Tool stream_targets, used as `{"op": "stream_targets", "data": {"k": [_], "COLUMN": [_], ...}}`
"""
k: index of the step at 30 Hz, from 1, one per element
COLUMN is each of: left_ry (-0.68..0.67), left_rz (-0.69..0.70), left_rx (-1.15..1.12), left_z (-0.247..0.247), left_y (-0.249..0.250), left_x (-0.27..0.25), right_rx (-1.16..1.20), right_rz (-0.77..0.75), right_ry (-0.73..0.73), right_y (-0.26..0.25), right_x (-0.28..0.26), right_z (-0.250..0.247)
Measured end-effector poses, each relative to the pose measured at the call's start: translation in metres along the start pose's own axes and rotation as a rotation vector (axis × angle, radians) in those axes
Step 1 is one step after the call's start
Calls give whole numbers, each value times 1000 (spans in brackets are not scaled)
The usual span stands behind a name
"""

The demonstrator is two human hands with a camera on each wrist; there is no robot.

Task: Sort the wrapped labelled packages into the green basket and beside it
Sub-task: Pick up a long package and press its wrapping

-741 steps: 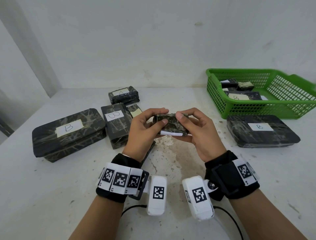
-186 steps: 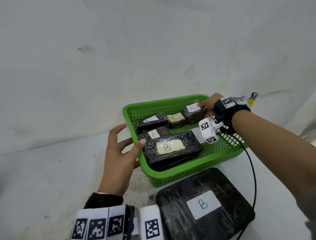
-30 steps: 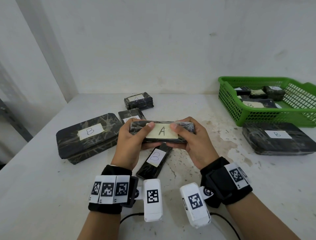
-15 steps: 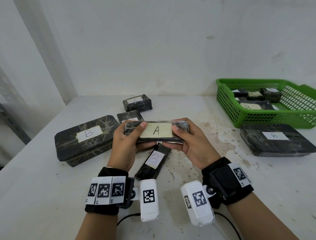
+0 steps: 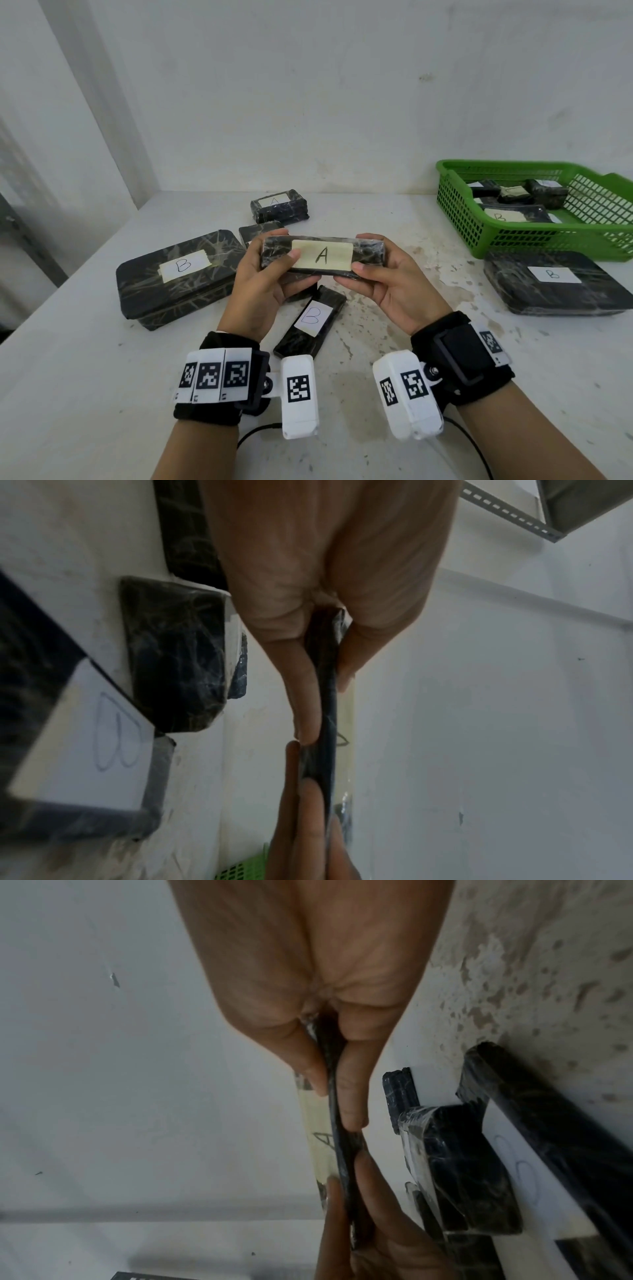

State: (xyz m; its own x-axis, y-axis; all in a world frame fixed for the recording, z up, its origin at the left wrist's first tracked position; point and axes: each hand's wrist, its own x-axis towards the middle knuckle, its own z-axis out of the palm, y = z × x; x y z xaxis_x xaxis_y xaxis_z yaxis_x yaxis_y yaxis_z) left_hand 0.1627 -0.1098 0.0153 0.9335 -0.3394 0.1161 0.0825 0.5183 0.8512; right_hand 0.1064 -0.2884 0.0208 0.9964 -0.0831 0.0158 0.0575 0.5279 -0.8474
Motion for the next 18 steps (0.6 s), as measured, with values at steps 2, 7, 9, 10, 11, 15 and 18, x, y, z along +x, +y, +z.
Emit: {"op": "stream_targets", "data": {"k": [2,7,9,10,11,15,18], "left_ry": [-33,-9,0,-2,-12,-29,14], "left_rz": [-18,0,0,-3,-5,5,19], "left_rx": [-22,-41,-63,-76,-89,-81,-36], "left_z": [0,0,0,1,2,6,6], "left_y": [1,0,1,1,1,1,-3], "left_x": [0,2,1,1,0,-3,-2], "right_rx": [22,204,180,155,133,124,86], "right_rz": [0,67,59,44,27,9,13], "right_ry": [-3,-73,-97,-97,-90,-78,-79], "right_y": [-1,-5,-6,-6,-6,-8,-6], "right_x": [1,0,0,1,1,1,0], "right_z": [0,-3,-4,-5,-6,-7,-6]}}
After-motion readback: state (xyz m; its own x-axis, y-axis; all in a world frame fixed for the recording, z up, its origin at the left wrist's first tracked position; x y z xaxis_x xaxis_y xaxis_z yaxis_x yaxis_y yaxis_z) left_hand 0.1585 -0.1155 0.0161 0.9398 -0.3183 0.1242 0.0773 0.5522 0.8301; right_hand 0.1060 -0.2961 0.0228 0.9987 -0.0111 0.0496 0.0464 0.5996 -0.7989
